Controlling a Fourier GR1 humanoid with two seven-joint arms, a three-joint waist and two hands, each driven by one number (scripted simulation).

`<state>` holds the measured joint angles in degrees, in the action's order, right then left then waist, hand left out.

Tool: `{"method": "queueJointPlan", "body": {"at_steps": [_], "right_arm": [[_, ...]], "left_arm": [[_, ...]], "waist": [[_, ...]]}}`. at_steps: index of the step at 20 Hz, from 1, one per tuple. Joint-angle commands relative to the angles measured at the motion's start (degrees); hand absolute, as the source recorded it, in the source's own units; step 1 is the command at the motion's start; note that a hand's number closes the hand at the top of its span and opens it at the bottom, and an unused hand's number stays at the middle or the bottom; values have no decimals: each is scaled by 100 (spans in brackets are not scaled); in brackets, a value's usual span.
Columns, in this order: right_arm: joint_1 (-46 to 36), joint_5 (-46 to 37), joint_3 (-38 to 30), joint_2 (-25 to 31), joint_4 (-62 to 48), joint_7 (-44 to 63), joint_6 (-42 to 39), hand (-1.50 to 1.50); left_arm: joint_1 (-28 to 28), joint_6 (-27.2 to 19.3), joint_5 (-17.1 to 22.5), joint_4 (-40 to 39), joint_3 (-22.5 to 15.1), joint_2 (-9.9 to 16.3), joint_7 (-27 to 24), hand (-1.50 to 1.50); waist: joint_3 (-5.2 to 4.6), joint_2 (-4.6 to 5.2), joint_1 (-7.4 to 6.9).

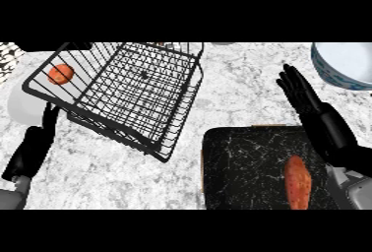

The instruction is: Pick the sweet potato from the tray and place it in the tiered basket

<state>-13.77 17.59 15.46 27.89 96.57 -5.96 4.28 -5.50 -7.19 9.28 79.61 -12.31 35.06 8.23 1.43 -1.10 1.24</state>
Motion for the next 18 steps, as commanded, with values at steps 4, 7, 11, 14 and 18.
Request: {"method": "queueJointPlan", "body": {"at_steps": [4,7,11,14,18], "right_arm": [[664,-423,166,-455,1380,448,971,150],[1204,-1802,-303,830,140,1093,1517,150],[1922,-1660,-543,-855,298,1342,3486,-150],[2396,-2912,48,-594,1159,1706,4039,-150],[2642,-3852,2,577,2013,3101,3511,-150]], "left_arm": [[-178,-127,524,550,397,-525,169,0],[38,-170,690,360,506,-642,-49,0],[247,-32,976,611,491,-918,-208,0],[154,23,1042,789,585,-849,-2,0],[195,25,931,652,453,-1051,-208,0]], "waist": [[-146,60,-34],[-334,69,433],[-162,58,118],[-160,65,-9],[-187,79,35]]}}
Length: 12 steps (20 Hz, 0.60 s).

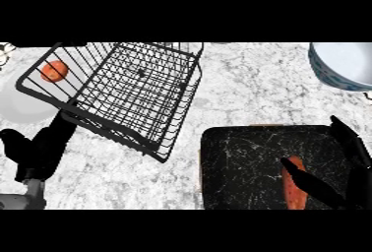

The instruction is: Pick the sweet potato from the tray and place it in the tiered basket

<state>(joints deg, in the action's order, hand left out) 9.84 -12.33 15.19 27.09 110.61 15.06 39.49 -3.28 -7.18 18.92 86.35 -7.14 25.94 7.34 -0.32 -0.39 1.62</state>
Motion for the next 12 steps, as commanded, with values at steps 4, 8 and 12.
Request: {"method": "queueJointPlan", "body": {"at_steps": [4,8,12], "right_arm": [[731,-1444,-200,1819,806,1808,-1002,-150],[893,-1354,367,2465,1333,2873,-2397,-150],[819,-892,702,2882,2214,4131,-3495,-150]], "left_arm": [[97,-34,-17,164,32,-20,-10,0],[-88,-92,-78,176,-83,-126,81,0],[-140,56,-7,239,-45,-19,184,0]], "waist": [[-34,-12,8],[-45,38,-84],[-25,49,-228]]}}
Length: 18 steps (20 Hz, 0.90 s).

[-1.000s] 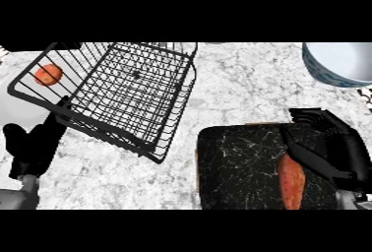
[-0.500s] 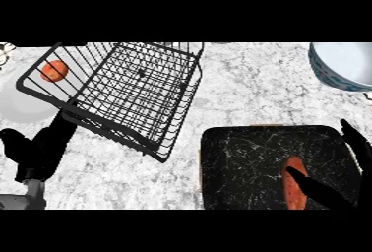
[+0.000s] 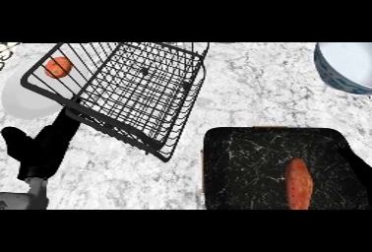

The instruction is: Pick the sweet potato from the tray and place it in the tiered basket

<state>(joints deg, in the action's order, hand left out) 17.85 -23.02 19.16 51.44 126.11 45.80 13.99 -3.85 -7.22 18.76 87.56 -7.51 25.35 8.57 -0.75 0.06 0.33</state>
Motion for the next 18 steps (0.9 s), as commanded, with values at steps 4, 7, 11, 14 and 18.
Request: {"method": "queueJointPlan", "body": {"at_steps": [4,7,11,14,18], "right_arm": [[-1047,511,485,193,1374,2819,-1537,-150],[-1672,415,588,-221,988,3421,-1601,-150],[-2023,-228,1209,-854,308,3554,-1505,-150],[-1911,-401,1266,-1077,-45,3560,-1498,-150],[-1954,-530,1242,-1294,-376,3512,-1709,-150]], "left_arm": [[-246,78,-107,-96,-122,-141,-30,0],[-177,12,-142,58,-136,-237,30,0],[-148,-38,-222,136,-134,-238,103,0],[61,33,-178,88,-75,-272,-46,0],[70,183,-132,-30,82,-231,-171,0]], "waist": [[35,44,-226],[54,21,-210],[57,12,-211],[60,-1,-153],[64,-4,-96]]}}
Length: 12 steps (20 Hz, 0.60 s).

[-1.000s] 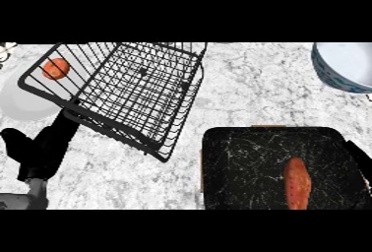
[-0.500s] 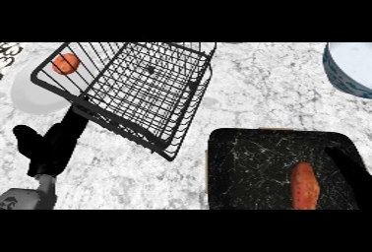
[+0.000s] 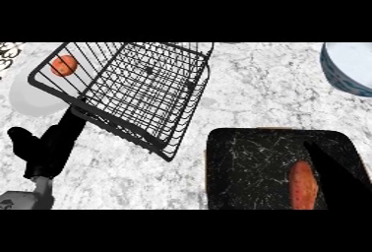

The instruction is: Pick the sweet potato from the tray and place it in the tiered basket

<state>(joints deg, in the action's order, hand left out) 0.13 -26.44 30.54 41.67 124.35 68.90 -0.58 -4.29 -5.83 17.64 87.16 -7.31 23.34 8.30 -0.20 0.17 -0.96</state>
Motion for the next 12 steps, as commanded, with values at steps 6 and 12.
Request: {"method": "queueJointPlan", "body": {"at_steps": [6,12], "right_arm": [[194,-1074,255,-759,-896,509,37,-150],[379,-1453,-242,-759,-1405,-311,-40,-150]], "left_arm": [[198,168,-33,116,202,31,-57,0],[361,188,-245,46,182,-215,-303,0]], "waist": [[17,-20,89],[19,-18,99]]}}
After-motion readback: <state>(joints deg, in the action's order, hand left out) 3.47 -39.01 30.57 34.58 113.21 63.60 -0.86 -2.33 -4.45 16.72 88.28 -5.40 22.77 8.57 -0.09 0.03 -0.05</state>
